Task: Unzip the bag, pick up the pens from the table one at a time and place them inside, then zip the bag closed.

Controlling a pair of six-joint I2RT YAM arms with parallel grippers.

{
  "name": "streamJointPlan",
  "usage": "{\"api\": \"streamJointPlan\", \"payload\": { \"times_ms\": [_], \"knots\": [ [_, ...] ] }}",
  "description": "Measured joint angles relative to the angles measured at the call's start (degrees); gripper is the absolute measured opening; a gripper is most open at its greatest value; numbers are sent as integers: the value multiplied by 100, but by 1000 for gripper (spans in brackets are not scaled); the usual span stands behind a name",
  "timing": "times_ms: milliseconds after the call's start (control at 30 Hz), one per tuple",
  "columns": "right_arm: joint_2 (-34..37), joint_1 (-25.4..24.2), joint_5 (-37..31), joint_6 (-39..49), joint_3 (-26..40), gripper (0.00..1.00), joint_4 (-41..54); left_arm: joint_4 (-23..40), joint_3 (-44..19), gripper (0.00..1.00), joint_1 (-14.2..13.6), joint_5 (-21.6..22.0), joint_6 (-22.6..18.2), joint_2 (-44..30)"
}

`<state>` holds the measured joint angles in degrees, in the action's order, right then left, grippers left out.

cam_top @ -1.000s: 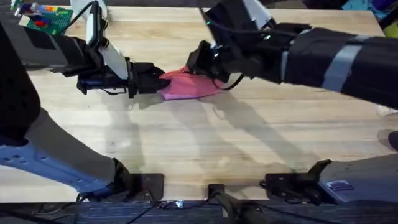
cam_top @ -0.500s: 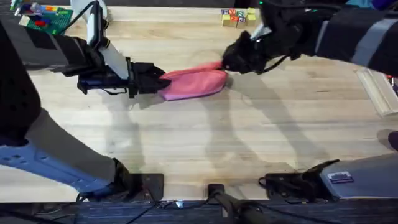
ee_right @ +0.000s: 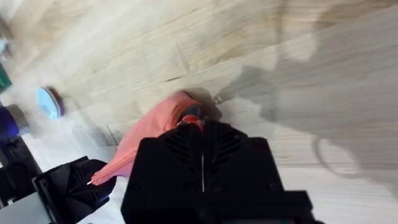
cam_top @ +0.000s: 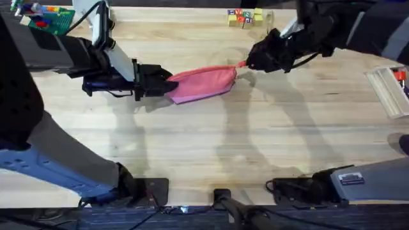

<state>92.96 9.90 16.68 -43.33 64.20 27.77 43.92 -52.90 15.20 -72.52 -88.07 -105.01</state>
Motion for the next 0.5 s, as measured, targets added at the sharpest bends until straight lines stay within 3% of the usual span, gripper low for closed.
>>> {"api": "streamJointPlan", "payload": {
  "times_ms": [333, 500],
  "knots": [
    [33, -161, 26, 293, -120, 30, 170, 2, 0, 42, -17, -14, 0, 2],
    [407, -175, -45, 318, -330, 31, 54, 20, 0, 42, -17, -14, 0, 0]
  ]
}}
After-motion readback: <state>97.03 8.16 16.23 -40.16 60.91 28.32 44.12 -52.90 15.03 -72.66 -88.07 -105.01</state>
